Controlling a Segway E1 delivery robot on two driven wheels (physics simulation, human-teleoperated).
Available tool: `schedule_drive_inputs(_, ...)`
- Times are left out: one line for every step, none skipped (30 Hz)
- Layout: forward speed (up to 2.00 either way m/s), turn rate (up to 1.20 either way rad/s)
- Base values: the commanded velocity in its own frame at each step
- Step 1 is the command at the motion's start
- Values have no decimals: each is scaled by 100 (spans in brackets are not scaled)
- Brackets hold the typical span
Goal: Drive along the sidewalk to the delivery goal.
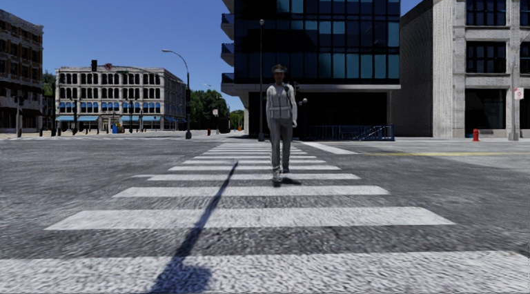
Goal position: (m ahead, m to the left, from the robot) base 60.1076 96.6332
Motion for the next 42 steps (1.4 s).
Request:
schedule_drive_inputs(161,28)
schedule_drive_inputs(161,28)
schedule_drive_inputs(162,40)
schedule_drive_inputs(162,48)
schedule_drive_inputs(162,51)
schedule_drive_inputs(162,51)
schedule_drive_inputs(162,51)
schedule_drive_inputs(162,52)
schedule_drive_inputs(162,53)
schedule_drive_inputs(162,54)
schedule_drive_inputs(162,54)
schedule_drive_inputs(162,59)
schedule_drive_inputs(162,65)
schedule_drive_inputs(162,70)
schedule_drive_inputs(162,70)
schedule_drive_inputs(162,73)
schedule_drive_inputs(162,73)
schedule_drive_inputs(162,73)
schedule_drive_inputs(162,74)
schedule_drive_inputs(162,74)
schedule_drive_inputs(162,74)
schedule_drive_inputs(162,74)
schedule_drive_inputs(162,74)
schedule_drive_inputs(162,74)
schedule_drive_inputs(162,74)
schedule_drive_inputs(162,74)
schedule_drive_inputs(162,74)
schedule_drive_inputs(162,74)
schedule_drive_inputs(162,0)
schedule_drive_inputs(162,0)
schedule_drive_inputs(162,0)
schedule_drive_inputs(162,0)
schedule_drive_inputs(162,0)
schedule_drive_inputs(162,0)
schedule_drive_inputs(161,0)
schedule_drive_inputs(161,0)
schedule_drive_inputs(161,0)
schedule_drive_inputs(159,0)
schedule_drive_inputs(157,0)
schedule_drive_inputs(153,0)
schedule_drive_inputs(144,-17)
schedule_drive_inputs(144,-17)
